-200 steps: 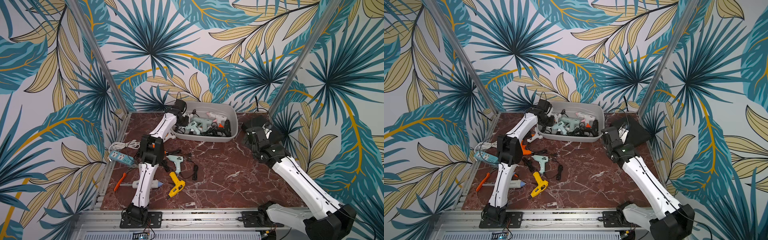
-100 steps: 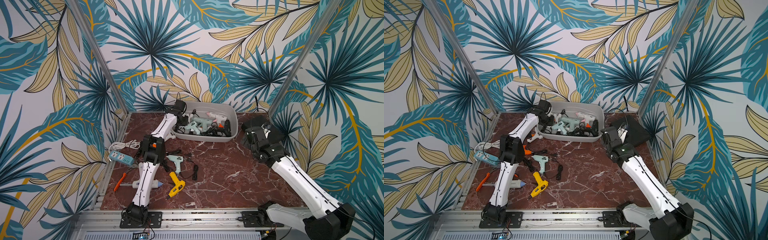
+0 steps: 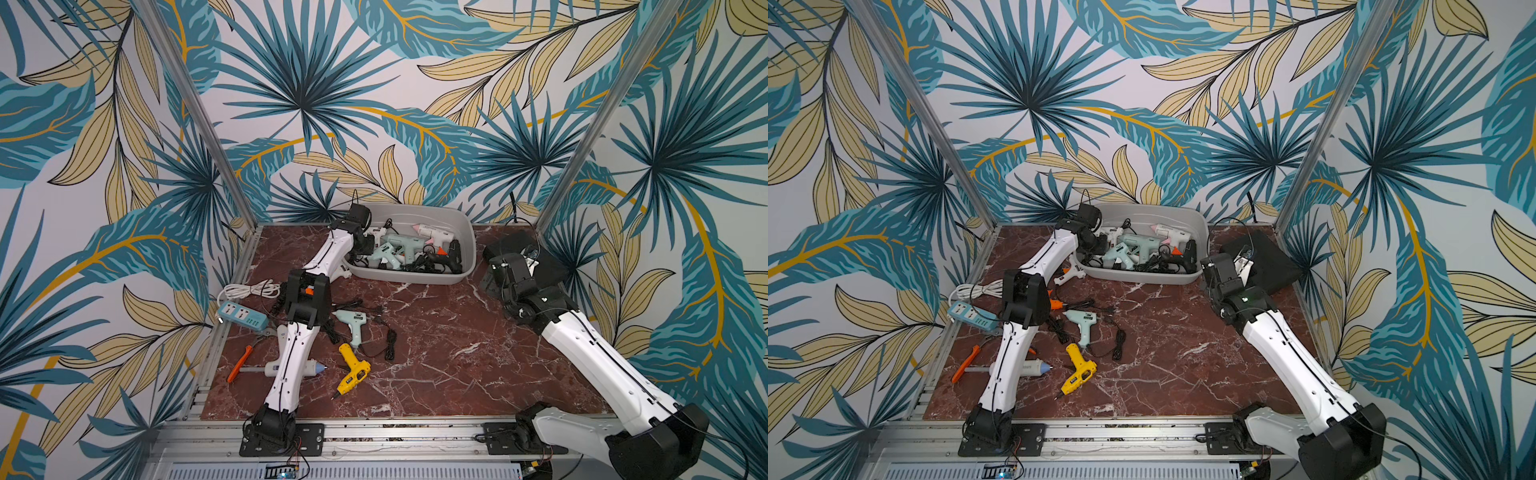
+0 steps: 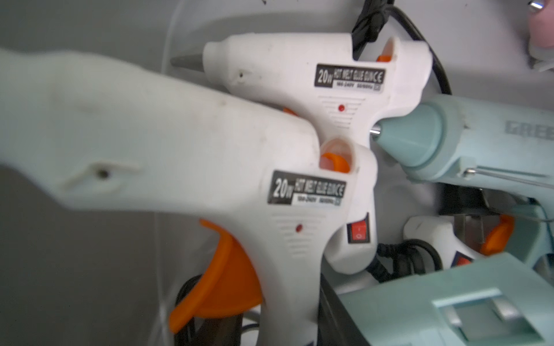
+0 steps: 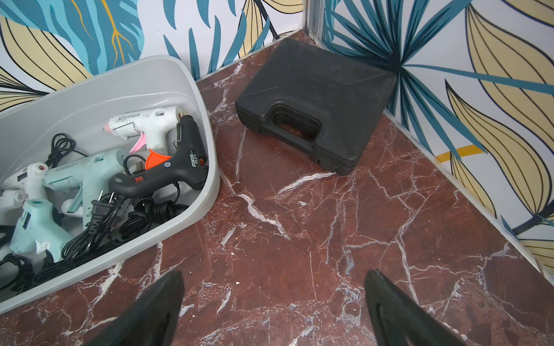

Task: Put the hot melt glue gun into the storage box
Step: Place the hot melt adhesive gun in the storage box, then pick up the hot melt adhesive gun from the center of the board.

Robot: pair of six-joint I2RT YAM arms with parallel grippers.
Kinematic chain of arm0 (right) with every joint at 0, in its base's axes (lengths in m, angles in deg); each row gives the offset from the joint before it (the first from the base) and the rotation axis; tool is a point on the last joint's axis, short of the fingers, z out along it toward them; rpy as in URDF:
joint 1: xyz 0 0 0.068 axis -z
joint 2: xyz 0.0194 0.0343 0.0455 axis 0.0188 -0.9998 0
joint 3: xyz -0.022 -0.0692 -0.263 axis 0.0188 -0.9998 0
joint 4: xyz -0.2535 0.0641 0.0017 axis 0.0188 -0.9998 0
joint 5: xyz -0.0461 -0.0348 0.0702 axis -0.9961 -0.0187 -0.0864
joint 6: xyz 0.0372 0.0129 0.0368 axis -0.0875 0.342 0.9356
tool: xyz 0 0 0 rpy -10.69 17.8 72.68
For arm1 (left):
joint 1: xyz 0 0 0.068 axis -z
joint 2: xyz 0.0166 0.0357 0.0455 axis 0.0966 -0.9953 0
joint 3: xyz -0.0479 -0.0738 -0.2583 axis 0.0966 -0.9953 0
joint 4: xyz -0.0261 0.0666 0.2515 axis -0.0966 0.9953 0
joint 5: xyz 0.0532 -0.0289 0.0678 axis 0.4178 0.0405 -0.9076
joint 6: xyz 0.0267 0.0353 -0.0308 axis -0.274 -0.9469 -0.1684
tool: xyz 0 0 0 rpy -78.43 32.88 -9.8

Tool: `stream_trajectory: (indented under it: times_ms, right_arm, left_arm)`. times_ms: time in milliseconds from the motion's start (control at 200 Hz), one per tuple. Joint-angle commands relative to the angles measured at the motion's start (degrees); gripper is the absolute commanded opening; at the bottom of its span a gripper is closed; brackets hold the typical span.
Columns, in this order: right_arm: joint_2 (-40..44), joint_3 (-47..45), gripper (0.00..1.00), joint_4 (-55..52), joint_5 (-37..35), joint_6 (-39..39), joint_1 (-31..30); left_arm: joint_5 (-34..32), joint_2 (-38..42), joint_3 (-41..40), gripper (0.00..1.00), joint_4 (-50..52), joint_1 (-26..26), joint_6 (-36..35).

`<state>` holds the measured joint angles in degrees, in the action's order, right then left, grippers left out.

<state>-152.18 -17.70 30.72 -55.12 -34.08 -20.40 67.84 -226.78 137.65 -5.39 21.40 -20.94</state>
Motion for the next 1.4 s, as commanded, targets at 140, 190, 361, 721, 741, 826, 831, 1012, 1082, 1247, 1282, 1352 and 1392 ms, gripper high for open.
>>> stream_trajectory:
  times_ms: [140,190,361,721,741,826,831,1012,1082,1247,1282,1352,1392]
  right_arm:
    - [-0.9,1.6,0.95,-0.7,2.5,-2.1,0.0]
    - [-1.2,1.8,0.93,-0.2,3.5,-3.4,0.1]
    - [-2.2,2.3,0.87,2.2,8.9,-6.3,-0.2]
    - [-7.0,4.8,0.83,4.7,16.8,-10.5,-5.8]
    - [-7.4,4.9,0.83,4.7,17.2,-10.7,-6.5]
    - [-10.0,6.4,0.81,3.8,17.1,-11.9,-10.5]
    - [-10.2,6.5,0.81,3.8,17.1,-11.9,-10.9]
    - [-18.8,12.5,0.75,0.9,16.4,-14.8,-21.0]
    - [-23.1,15.4,0.71,-0.1,17.4,-15.9,-24.2]
    - [-35.2,24.3,0.59,-4.2,20.3,-18.0,-32.7]
    - [-37.5,26.2,0.58,-5.2,20.7,-18.5,-34.1]
    - [-41.4,29.2,0.57,-6.5,21.2,-19.2,-36.6]
    - [-43.2,30.7,0.56,-6.8,22.2,-19.4,-37.8]
  left_arm:
    - [1.9,2.3,0.7,0.51,-1.0,-0.3,0.4]
    - [2.7,4.0,0.3,0.55,-1.3,-0.2,0.6]
    - [5.3,12.4,-4.7,0.71,-4.4,0.3,1.0]
    - [1.3,38.7,-33.0,1.0,-18.3,1.4,2.8]
    - [0.5,40.4,-35.0,1.0,-19.3,1.4,2.9]
    - [-4.2,47.6,-44.0,1.0,-23.3,1.3,3.8]
    - [-4.3,48.2,-44.5,1.0,-23.5,1.3,3.9]
    - [-15.4,63.6,-63.4,1.0,-31.0,-0.6,8.7]
    - [-18.9,69.2,-69.5,1.0,-32.6,-1.9,10.6]
    - [-22.3,81.6,-81.5,1.0,-35.9,-7.3,15.9]
    - [-23.4,84.2,-83.6,1.0,-36.6,-8.5,16.6]
    - [-25.7,88.7,-86.7,1.0,-36.8,-10.6,17.3]
    - [-26.8,90.6,-87.8,1.0,-36.4,-11.6,17.3]
